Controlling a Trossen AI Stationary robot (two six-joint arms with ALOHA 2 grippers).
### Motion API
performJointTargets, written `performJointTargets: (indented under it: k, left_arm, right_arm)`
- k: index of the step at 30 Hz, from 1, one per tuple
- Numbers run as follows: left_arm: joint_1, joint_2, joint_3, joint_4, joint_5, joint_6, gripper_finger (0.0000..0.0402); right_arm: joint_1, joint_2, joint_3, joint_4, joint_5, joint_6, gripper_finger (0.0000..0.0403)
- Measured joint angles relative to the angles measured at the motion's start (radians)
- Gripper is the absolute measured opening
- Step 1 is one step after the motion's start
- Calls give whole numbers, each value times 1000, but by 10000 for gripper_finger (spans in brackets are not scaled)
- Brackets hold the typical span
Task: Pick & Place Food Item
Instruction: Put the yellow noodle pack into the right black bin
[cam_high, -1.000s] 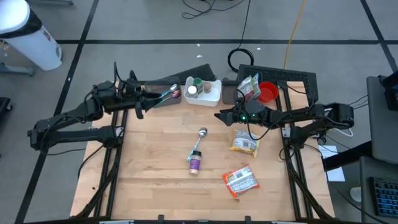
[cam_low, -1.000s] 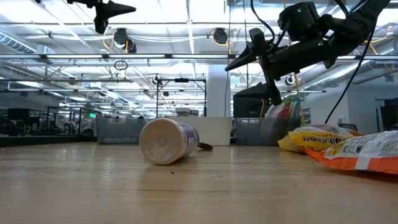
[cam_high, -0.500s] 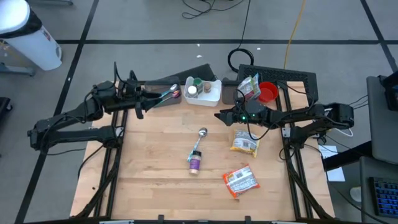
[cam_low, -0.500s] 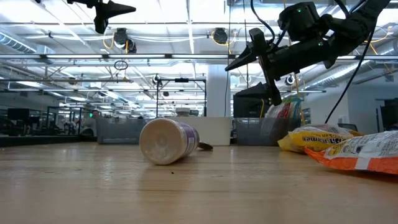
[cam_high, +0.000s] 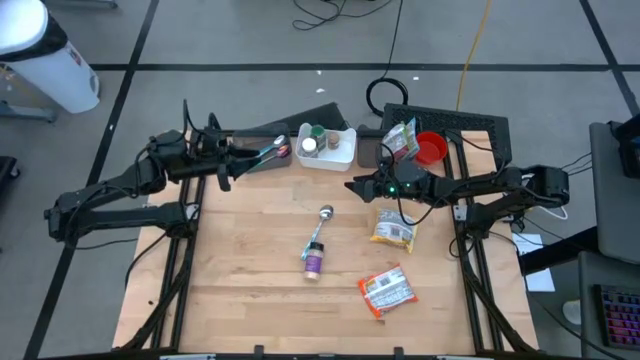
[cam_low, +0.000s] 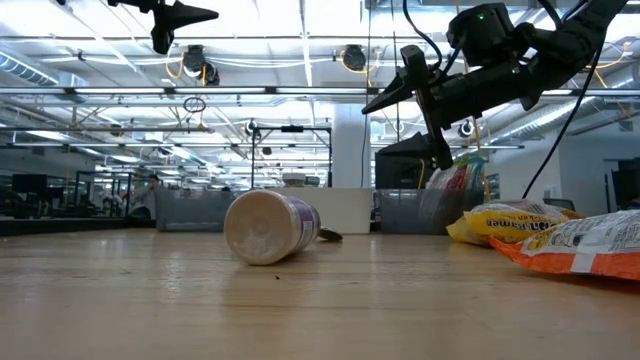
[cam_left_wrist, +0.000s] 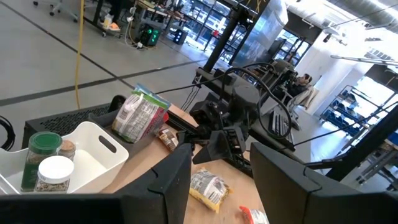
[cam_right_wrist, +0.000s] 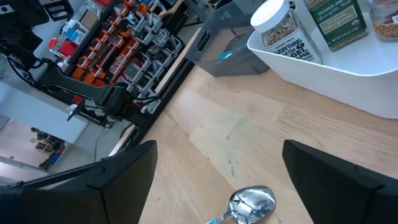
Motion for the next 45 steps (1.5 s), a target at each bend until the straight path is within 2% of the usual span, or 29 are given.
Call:
performJointTargets:
  k: [8, 13, 18, 25, 34, 45]
  left_arm:
    - [0, 0, 0, 0, 0, 0, 170]
    - [0, 0, 0, 0, 0, 0, 170]
    - [0, 0, 0, 0, 0, 0, 170]
    - [0, 0, 0, 1, 0, 0, 170]
    - [0, 1, 0, 34, -32, -34, 170]
    - [0, 20, 1, 149, -45, -47, 170]
  right_arm:
    - [0, 0, 0, 10, 2, 0, 339]
    - [0, 0, 0, 12, 52, 0, 339]
    - [-1, 0, 0, 47, 56, 5, 339]
    - [-9, 0, 0, 143, 58, 153, 339]
    - [-14, 0, 0, 264, 62, 234, 339]
    - [-15, 0, 0, 313, 210, 227, 339]
